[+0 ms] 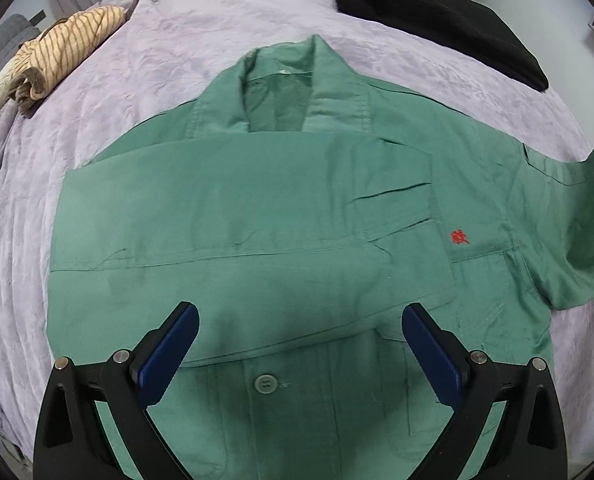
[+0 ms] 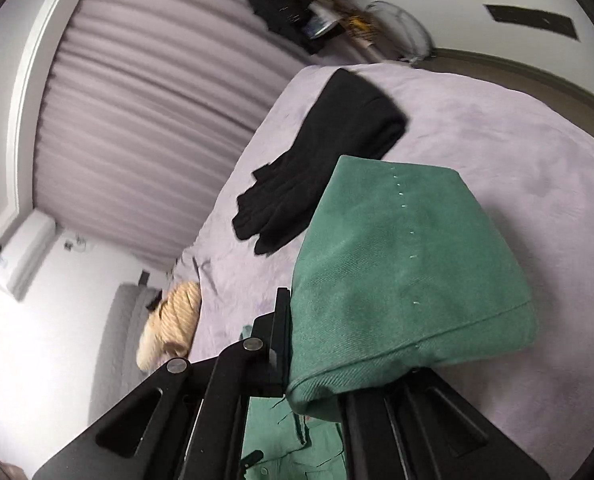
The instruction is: Fold large clothes
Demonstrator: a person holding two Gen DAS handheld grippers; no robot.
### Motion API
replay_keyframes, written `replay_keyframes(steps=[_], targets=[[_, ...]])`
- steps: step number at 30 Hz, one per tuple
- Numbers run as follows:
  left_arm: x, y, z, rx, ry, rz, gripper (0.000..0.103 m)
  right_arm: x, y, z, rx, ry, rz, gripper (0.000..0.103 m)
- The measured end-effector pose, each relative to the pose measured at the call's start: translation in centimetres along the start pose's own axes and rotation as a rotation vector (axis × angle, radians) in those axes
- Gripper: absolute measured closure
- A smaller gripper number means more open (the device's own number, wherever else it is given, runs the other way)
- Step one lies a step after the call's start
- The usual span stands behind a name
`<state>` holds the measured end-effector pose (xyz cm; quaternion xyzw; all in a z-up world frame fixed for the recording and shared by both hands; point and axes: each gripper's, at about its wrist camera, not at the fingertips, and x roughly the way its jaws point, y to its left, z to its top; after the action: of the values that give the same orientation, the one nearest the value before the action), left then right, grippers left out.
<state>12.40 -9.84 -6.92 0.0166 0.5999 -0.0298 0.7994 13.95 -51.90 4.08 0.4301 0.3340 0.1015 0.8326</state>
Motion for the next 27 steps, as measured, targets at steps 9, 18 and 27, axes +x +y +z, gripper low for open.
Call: replay_keyframes(steps=[9, 18, 27], targets=[[0.7, 8.1, -0.7, -0.117, -0.033, 0.084, 0.001, 18.1, 11.7, -17.3, -0.396, 0.458, -0.030, 0.097], [2.3, 13.0, -2.5, -0.186, -0.003, 0.073, 0.001, 23.0, 6.5, -22.3, -0.150, 0.560, -0.145, 0.043], [1.4, 16.8, -2.9, -0.259, -0.033, 0.001, 0.001, 21.1, 10.5, -19.6, -0.193, 0.386, -0.168, 0.097]])
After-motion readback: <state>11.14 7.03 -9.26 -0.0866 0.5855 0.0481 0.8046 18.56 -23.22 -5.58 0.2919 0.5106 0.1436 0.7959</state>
